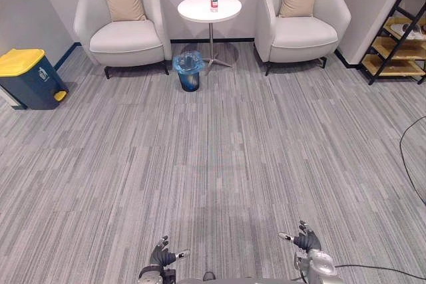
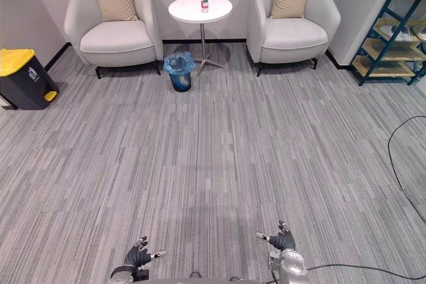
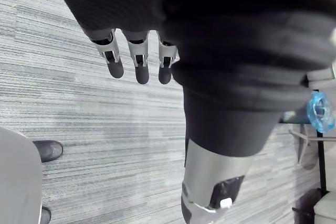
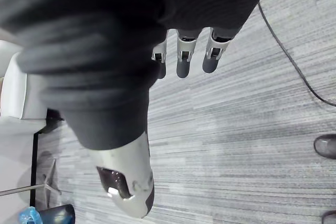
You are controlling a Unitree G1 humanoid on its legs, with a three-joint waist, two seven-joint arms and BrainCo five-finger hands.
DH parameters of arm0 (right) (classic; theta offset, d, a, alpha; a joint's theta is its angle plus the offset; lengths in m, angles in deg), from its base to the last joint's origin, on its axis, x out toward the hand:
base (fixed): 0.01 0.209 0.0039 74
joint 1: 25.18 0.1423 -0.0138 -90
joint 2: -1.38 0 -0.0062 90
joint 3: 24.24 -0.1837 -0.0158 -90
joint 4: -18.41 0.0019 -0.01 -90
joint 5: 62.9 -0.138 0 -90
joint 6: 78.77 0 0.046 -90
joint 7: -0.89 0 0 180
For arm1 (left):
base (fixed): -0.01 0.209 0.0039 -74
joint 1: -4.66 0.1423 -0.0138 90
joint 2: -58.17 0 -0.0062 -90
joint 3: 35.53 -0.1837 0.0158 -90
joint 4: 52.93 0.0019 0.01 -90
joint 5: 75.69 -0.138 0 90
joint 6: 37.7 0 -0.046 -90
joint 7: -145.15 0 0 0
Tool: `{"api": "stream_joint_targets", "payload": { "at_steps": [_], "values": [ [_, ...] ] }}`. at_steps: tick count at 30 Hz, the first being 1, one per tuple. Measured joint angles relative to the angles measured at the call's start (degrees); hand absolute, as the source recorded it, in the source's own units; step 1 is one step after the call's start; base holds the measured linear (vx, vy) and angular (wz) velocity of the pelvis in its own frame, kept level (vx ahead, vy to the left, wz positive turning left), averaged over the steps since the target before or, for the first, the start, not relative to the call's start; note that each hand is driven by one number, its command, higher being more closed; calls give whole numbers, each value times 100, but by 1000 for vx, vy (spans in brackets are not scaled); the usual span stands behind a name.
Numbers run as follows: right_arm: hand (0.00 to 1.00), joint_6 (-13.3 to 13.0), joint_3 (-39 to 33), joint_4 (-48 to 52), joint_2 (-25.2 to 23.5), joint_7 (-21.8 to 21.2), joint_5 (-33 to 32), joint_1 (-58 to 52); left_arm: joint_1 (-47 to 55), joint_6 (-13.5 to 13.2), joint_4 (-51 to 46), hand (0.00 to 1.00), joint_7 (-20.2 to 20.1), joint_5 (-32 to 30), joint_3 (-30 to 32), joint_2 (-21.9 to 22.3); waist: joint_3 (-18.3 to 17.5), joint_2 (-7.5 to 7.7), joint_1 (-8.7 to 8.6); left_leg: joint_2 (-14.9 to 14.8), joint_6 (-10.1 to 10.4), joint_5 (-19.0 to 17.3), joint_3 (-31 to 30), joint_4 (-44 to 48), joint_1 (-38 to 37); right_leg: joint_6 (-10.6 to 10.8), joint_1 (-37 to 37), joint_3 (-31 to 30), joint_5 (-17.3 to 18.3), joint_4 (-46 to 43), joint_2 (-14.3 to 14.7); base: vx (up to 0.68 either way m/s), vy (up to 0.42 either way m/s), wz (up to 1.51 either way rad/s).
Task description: Gather rubbish on tea table into small bin, then transfer packed bag to large trash can.
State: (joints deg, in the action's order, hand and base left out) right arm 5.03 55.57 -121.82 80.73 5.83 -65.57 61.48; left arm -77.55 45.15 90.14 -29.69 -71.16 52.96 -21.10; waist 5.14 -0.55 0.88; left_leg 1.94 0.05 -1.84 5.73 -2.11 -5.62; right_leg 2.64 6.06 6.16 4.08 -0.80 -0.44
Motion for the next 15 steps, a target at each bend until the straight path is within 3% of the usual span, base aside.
{"api": "stream_joint_targets", "payload": {
  "at_steps": [15],
  "values": [
    [0,5,-10,-57,2,-13,6,-92,9,19,97,0,5,-60,-8,1,-74,8,-2,1,21,149,4,-243,-78,-124,-27,15,-86,111,26,-6,-2,0]
  ]
}}
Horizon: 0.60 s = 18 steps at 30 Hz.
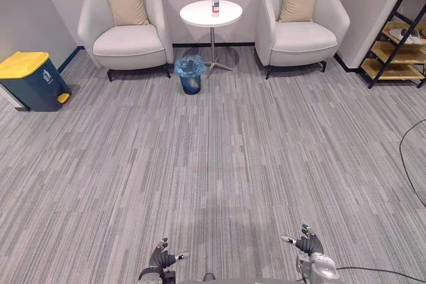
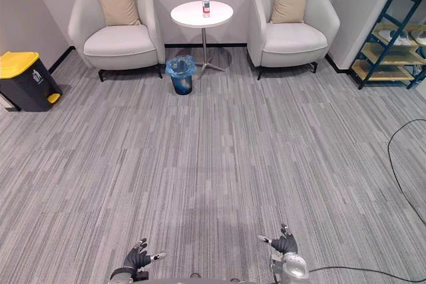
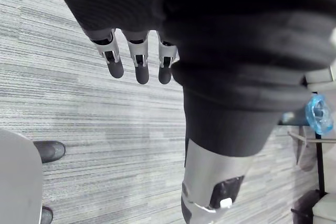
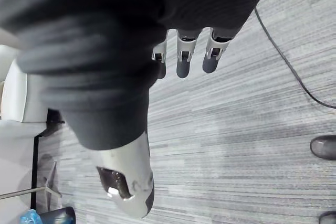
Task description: Gather rubbish on tea table into small bin, then transfer packed bag to large trash can.
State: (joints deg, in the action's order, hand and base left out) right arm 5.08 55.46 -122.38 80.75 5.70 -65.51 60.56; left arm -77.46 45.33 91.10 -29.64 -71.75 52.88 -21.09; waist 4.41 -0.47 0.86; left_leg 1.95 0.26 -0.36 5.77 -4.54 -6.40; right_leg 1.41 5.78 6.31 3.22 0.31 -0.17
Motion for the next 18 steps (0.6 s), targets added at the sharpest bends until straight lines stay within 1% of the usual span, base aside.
{"api": "stream_joint_targets", "payload": {
  "at_steps": [4,8,18],
  "values": [
    [0,0,2,-52,0,0,-1,-1,-5,5,1,0,1,-17,-5,-1,-7,13,-1,2,-2,5,17,-65,-15,0,0,-10,0,40,3,0,0,0],
    [0,1,1,-91,-1,0,-3,4,-21,7,0,0,6,-19,-8,-12,-35,60,-1,4,0,3,51,-68,-4,0,7,-13,0,94,5,0,0,0],
    [0,2,-3,-90,-1,2,-17,3,-44,10,-14,0,24,-16,-7,-12,-35,60,-5,4,-6,-15,89,-55,47,1,-49,-35,2,89,5,-14,-4,-1]
  ]
}}
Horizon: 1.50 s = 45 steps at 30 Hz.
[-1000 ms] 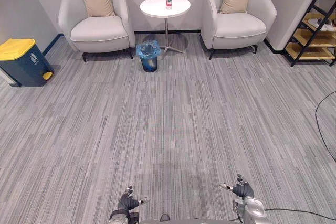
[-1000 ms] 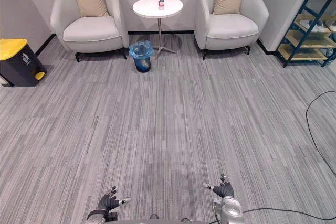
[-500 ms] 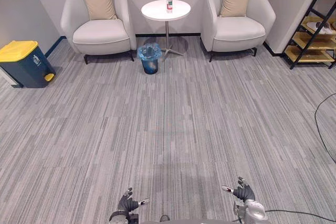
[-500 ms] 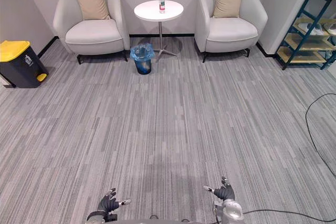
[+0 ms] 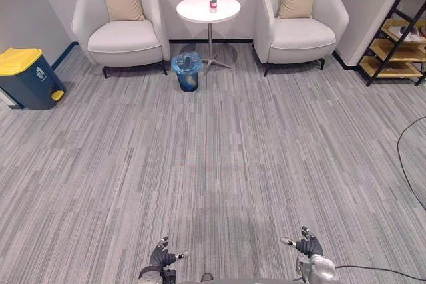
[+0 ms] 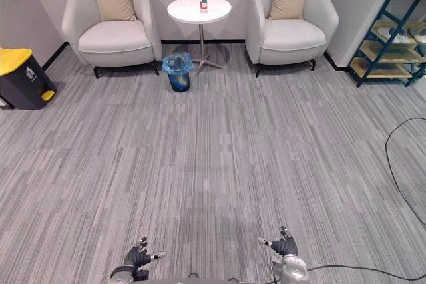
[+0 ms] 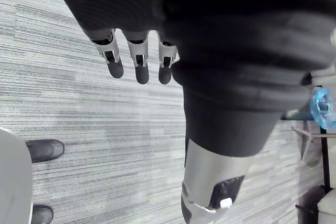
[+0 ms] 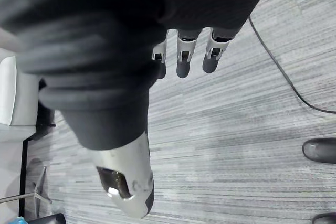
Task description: Gather rubbish on tea table into small bin, then transfer packed bag to large trash can.
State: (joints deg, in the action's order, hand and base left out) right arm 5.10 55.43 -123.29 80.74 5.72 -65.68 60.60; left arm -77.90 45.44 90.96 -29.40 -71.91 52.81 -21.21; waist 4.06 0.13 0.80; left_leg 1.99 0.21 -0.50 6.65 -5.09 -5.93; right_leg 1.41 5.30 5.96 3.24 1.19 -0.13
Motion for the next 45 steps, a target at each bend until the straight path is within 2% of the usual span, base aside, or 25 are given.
{"api": "stream_joint_targets", "payload": {
  "at_steps": [4,9,12,13,15,16,19,21,24,26,27,28,29,30,31,32,33,34,36,38,40,41,42,43,45],
  "values": [
    [0,2,-21,5,3,1,-13,17,27,3,-35,0,5,3,5,0,-9,-13,14,-15,-118,-150,126,226,237,8,-190,-128,6,-45,2,-26,2,-16],
    [0,16,-47,5,5,11,-187,56,23,3,-59,0,11,22,12,-6,-6,-25,17,-62,-229,-612,332,961,669,56,-393,-324,37,-180,-27,60,33,-23],
    [0,32,-59,5,17,16,-221,115,12,4,-102,0,11,33,11,-6,8,-64,17,-106,-279,-939,459,1400,919,273,-643,-422,247,-529,-51,96,78,-24],
    [0,34,-62,5,17,18,-230,136,29,4,-150,0,12,33,11,-10,18,-76,14,-104,-285,-1007,476,1488,949,285,-710,-423,340,-681,-69,101,104,-21],
    [0,42,-66,4,74,23,-234,161,24,3,-186,0,7,33,5,-8,78,-149,16,-95,-337,-1289,550,1750,942,558,-1084,-304,737,-1675,-182,83,104,-16],
    [0,42,-66,4,82,24,-235,162,30,3,-188,0,7,33,5,-15,89,-167,14,-84,-350,-1341,564,1777,905,623,-1204,-217,816,-2028,-222,106,113,-14],
    [0,44,-52,3,75,23,-240,161,-25,5,-271,0,5,37,-4,-130,225,-138,-8,81,-470,-1444,508,1697,525,676,-1931,356,1074,-3873,-627,164,89,6],
    [0,46,-40,3,94,25,-240,170,-87,7,-289,0,9,58,0,-201,302,-147,-16,109,-486,-1510,425,1620,320,580,-2183,637,1209,-4104,-745,226,52,22],
    [0,45,-25,2,172,25,-240,375,-273,5,-295,0,20,79,8,-215,507,-238,-159,-31,-405,-1554,142,1454,46,417,-2574,1062,1117,-3250,-675,286,-10,46],
    [0,44,-16,4,213,25,-240,477,-337,6,-296,0,53,80,7,-218,614,-269,-178,-172,-243,-1621,66,1363,-146,306,-2704,1069,608,-2358,-479,304,-59,34],
    [0,44,6,10,210,25,-240,473,-362,4,-295,0,86,78,6,-267,619,-189,-175,-185,-89,-1694,-33,1336,-280,215,-2671,962,102,-1722,-397,319,-96,38],
    [0,44,4,11,210,28,-240,453,-363,5,-292,0,87,76,7,-280,616,-140,-194,-187,4,-1748,-107,1339,-357,111,-2671,901,-248,-1653,-405,540,-222,58],
    [0,44,1,15,232,45,-239,409,-350,-1,-280,0,88,74,10,-242,591,-116,-223,-264,138,-1825,-234,1428,-441,-420,-2672,871,-552,-1890,-400,554,-283,49],
    [0,44,0,62,252,43,-237,428,-354,-12,-295,0,89,74,10,-175,558,-200,-231,-429,190,-1846,-263,1854,-261,-457,-2661,1007,-312,-2027,-336,549,-302,39],
    [0,43,0,95,251,43,-237,437,-366,-12,-301,0,90,74,10,-152,558,-217,-236,-502,200,-1844,-258,2246,-78,-511,-2625,1029,-241,-2004,-287,430,-268,10],
    [0,30,6,166,252,44,-237,507,-366,-12,-332,0,88,74,14,-122,579,-256,-218,-678,390,-1729,-211,3278,345,-607,-2435,1078,-146,-1873,-164,464,-254,1],
    [0,21,39,309,263,48,-240,474,-348,-8,-373,0,82,75,18,-88,610,-347,-206,-953,669,-1377,-171,4408,723,-676,-2029,1119,-86,-1613,23,491,-242,-2],
    [0,16,85,363,274,50,-241,445,-324,-9,-415,0,79,75,17,-76,619,-379,-196,-1101,666,-1247,-147,4944,876,-716,-1804,1127,-61,-1455,118,487,-199,-7],
    [0,-22,218,400,298,59,-364,429,-277,-9,-607,0,79,79,20,-48,630,-360,-98,-1543,546,-1315,180,6290,1294,-806,-936,1000,6,-969,306,441,-153,-21],
    [0,-32,197,554,310,124,-392,427,-292,-20,-842,0,82,79,19,5,648,-334,-13,-1610,449,-1389,286,6482,1709,-777,-562,887,24,-663,278,362,-73,-21],
    [0,-36,189,581,314,151,-424,463,-296,-44,-1056,0,85,86,15,24,667,-311,22,-1577,358,-1470,293,6257,2210,-731,-334,818,55,-462,219,343,44,-11],
    [0,-23,171,582,296,154,-450,478,-328,-45,-1130,0,87,92,10,28,681,-310,21,-1455,339,-1482,317,5748,2452,-652,-162,823,104,-376,105,301,112,5],
    [0,-16,150,582,293,158,-453,471,-359,-45,-1188,0,92,95,10,55,744,-215,26,-1279,353,-1473,319,5058,2546,-595,-77,829,141,-373,-6,410,214,8],
    [0,-20,59,593,302,160,-452,472,-359,-45,-1312,0,86,103,-9,119,754,-227,39,-961,500,-1297,245,3517,2555,-400,65,828,264,-343,-158,287,194,5],
    [0,-19,-54,591,323,171,-452,456,-349,-45,-1357,0,87,106,-7,186,737,-348,52,-848,529,-854,80,2377,2505,-256,178,831,373,-312,-168,279,217,-3]
  ]
}}
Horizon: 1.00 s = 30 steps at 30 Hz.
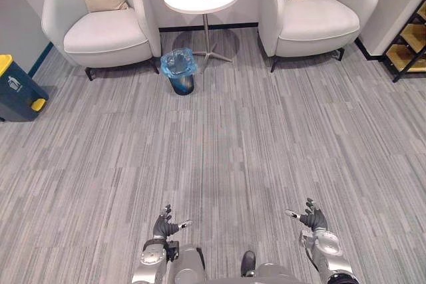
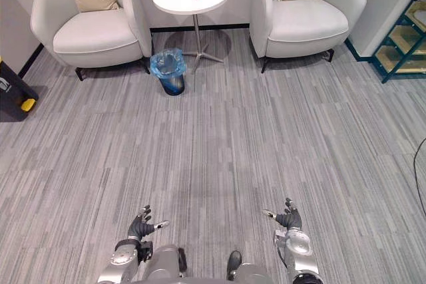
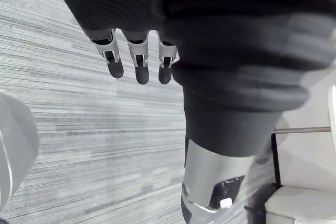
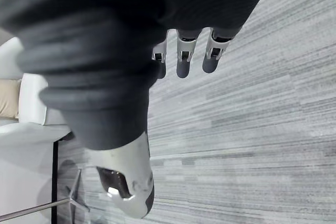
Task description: Gather rubbish on tea table into small bin, then transfer packed bag to large trash can.
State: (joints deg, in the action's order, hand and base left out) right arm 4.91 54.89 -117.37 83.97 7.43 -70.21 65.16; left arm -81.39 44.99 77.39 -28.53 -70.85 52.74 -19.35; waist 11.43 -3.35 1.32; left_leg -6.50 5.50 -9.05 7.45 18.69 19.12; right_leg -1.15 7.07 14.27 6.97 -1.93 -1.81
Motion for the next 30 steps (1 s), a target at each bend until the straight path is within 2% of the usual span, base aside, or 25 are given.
{"api": "stream_joint_targets", "payload": {
  "at_steps": [1,2,4,5,6,7,8,9,10,11,12,13,14,16,17,19,20,21,22,24,25,26,27,28,30],
  "values": [
    [0,5,4,-11,41,19,0,-38,32,1,0,0,3,3,4,34,-32,-156,58,-8,-17,625,-171,-592,-26,148,95,-62,148,0,77,344,279,-22],
    [0,22,43,-16,5,60,0,-78,69,5,-3,0,10,9,8,-8,-79,-137,118,122,-265,1010,-211,-522,-106,284,224,-187,328,-18,1,355,260,-19],
    [0,15,144,-6,-74,73,9,-71,119,10,-7,0,10,9,19,-109,-97,151,131,405,-639,616,-187,104,102,461,255,-209,675,-261,-347,422,249,-3],
    [0,17,181,-12,-82,72,18,-78,119,16,-5,0,0,9,16,-126,-98,227,165,455,-662,441,-111,248,123,520,191,-268,756,-493,-427,478,258,-28],
    [0,16,195,-28,-79,69,24,-54,156,55,40,0,3,9,11,-96,-100,263,257,498,-757,176,76,411,63,652,-198,-592,910,-1343,-624,402,229,-50],
    [0,15,240,-96,-89,62,59,-1,201,65,86,0,3,11,-1,-94,-98,271,263,567,-812,28,199,351,-152,835,-632,-920,876,-2415,-777,392,232,-52],
    [0,17,271,-122,-106,47,89,35,231,74,87,0,4,12,-7,-115,-96,284,257,639,-842,-63,267,278,-372,1258,-991,-1092,730,-3324,-889,324,189,-27],
    [0,19,274,-136,-132,38,100,15,236,75,86,0,5,17,-21,-144,-97,304,247,693,-877,-132,294,229,-531,1410,-1182,-1169,649,-3860,-941,354,141,-10],
    [0,21,294,-234,-149,-22,109,8,252,77,86,0,8,27,-46,-179,-93,309,220,768,-947,-267,307,150,-871,1367,-1462,-1122,669,-4700,-1035,451,141,-7],
    [0,31,306,-260,-149,-60,114,-9,265,76,85,0,12,41,-46,-201,-89,293,191,788,-1001,-349,307,77,-1140,1230,-1617,-989,734,-5062,-1042,548,131,-4],
    [0,31,359,-259,-143,-64,121,-16,276,74,86,0,17,65,-44,-252,-95,287,99,803,-1039,-412,310,-45,-1440,1004,-1816,-750,865,-5203,-1029,451,80,3],
    [0,29,405,-255,-133,-65,122,-10,273,73,88,0,17,73,-44,-259,-98,289,64,805,-1052,-430,306,-130,-1566,889,-1939,-609,928,-5173,-1017,447,35,9],
    [0,26,424,-253,-132,-65,123,27,231,72,90,0,18,101,-36,-298,-101,300,4,797,-1056,-444,289,-307,-1797,712,-2243,-345,1032,-4921,-952,524,-21,14],
    [0,20,422,-249,-100,-65,123,53,126,71,99,0,18,118,-31,-309,-54,204,-87,669,-1050,-442,200,-535,-2026,617,-2636,-98,1053,-4084,-706,519,-67,18],
    [0,22,421,-252,-50,-65,120,31,21,68,137,0,18,119,-32,-302,-14,136,-98,551,-1022,-440,134,-697,-2213,552,-2785,-39,934,-3262,-526,351,-89,30],
    [0,37,422,-287,-36,-62,119,4,-22,49,228,0,24,116,-32,-303,-21,161,-193,456,-768,-452,33,-917,-2499,535,-2742,-46,143,-1593,-324,472,-145,40],
    [0,32,417,-286,-39,-59,119,-35,-16,47,325,0,14,111,-44,-350,-48,287,-238,474,-520,-584,-49,-974,-2739,393,-2694,-132,-841,-961,-320,621,-242,38],
    [0,36,408,-309,27,-60,120,-90,-33,53,497,0,20,108,-19,-275,-91,248,-245,386,-285,-747,-193,-961,-2911,-50,-2652,-207,-1430,-1174,-262,534,-220,23],
    [0,48,402,-318,48,-58,120,-82,-17,58,530,0,21,107,-10,-242,-140,154,-213,241,-239,-726,-211,-909,-2891,-107,-2704,-177,-1326,-1321,-189,515,-240,15],
    [0,24,365,-228,65,-61,120,-44,-42,52,533,0,19,96,-14,-176,-195,22,-258,63,-136,-681,-365,-61,-2566,-200,-2680,-27,-851,-1544,-75,525,-255,15],
    [0,27,368,-231,57,-60,118,-54,-64,52,537,0,15,94,-3,-122,-186,-45,-246,-91,140,-512,-431,943,-2188,-248,-2447,41,-683,-1467,32,466,-238,14],
    [0,26,413,-229,54,-59,116,-96,-46,54,537,0,9,93,0,-87,-165,-96,-237,-232,294,-180,-473,1847,-1893,-292,-2127,74,-613,-1319,135,464,-213,9],
    [0,21,468,-224,41,-54,106,-133,-7,53,533,0,1,93,-2,-58,-151,-124,-191,-431,329,-111,-470,2776,-1555,-358,-1748,74,-566,-1103,251,512,-197,-7],
    [0,16,468,-185,-30,-49,99,-168,23,54,532,0,-4,94,0,-57,-134,-110,-156,-662,155,-217,-282,3848,-1143,-455,-1175,24,-491,-774,383,417,-149,-13],
    [0,9,460,-67,-77,-37,82,-200,17,54,520,0,-7,94,-6,-54,-100,-33,-66,-709,32,-293,-140,4153,-800,-450,-844,-26,-412,-576,392,313,-98,-14]
  ]
}}
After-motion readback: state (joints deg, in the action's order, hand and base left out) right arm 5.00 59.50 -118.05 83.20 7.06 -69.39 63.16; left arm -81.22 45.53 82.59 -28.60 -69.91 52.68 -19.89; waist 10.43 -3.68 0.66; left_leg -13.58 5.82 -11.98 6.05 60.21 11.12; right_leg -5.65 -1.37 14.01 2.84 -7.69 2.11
